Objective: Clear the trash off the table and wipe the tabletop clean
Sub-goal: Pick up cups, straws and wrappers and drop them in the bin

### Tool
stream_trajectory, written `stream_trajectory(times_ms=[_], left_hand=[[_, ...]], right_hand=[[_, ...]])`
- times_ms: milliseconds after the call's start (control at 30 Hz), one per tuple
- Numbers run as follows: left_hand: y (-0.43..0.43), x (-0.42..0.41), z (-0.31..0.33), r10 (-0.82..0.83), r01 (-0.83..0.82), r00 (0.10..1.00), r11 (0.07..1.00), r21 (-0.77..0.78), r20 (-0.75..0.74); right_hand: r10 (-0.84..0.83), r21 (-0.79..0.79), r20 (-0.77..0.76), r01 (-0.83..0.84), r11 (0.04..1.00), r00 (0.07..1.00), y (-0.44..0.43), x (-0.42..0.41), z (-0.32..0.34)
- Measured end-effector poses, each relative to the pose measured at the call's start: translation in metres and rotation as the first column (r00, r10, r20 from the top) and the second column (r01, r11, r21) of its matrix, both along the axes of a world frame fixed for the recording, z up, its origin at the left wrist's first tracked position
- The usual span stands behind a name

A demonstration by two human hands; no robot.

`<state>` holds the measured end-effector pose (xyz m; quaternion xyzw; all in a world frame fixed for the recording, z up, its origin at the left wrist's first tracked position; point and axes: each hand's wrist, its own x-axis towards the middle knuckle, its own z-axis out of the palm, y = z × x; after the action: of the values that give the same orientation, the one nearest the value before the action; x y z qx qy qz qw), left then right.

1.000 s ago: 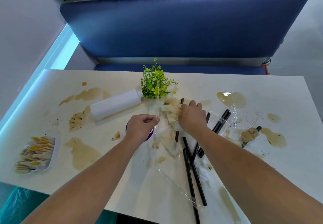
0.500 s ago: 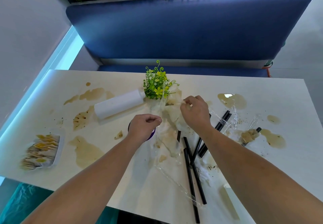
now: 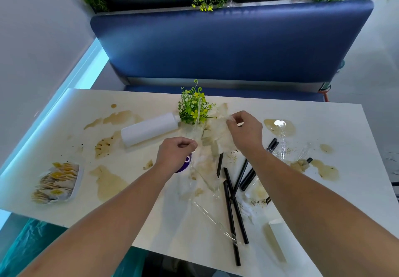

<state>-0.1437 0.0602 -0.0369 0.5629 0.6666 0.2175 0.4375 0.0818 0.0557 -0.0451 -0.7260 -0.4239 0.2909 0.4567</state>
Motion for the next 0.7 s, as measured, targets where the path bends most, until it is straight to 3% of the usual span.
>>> stream_trajectory(times_ms=[100,200,400,700], left_hand=[[-0.006,-0.003,0.006,0.008,-0.008,1.000,1.000,0.013,0.006],[-0.009,-0.006,0.011,0.023,-0.023,1.000,0.999,0.033,0.022],[-0.017,-0.006,0.021,0.024,-0.025,0.999,0.998,0.057,0.021],[-0.022,-0.016,0.042,0.061,-0.068,0.996,0.992,0.109,0.063]], right_hand=[[0.075,0.026,-0.068,-0.073,0.997,0.995,-0.004,0.003,0.012],[0.209,-0.016,0.035,-0.209,0.978,0.977,-0.006,0.002,0.019],[0.156,-0.029,-0.026,-0.157,0.987,0.987,-0.010,-0.002,0.028],[0.152,0.070,-0.186,-0.141,0.987,0.971,-0.009,-0.012,0.071]])
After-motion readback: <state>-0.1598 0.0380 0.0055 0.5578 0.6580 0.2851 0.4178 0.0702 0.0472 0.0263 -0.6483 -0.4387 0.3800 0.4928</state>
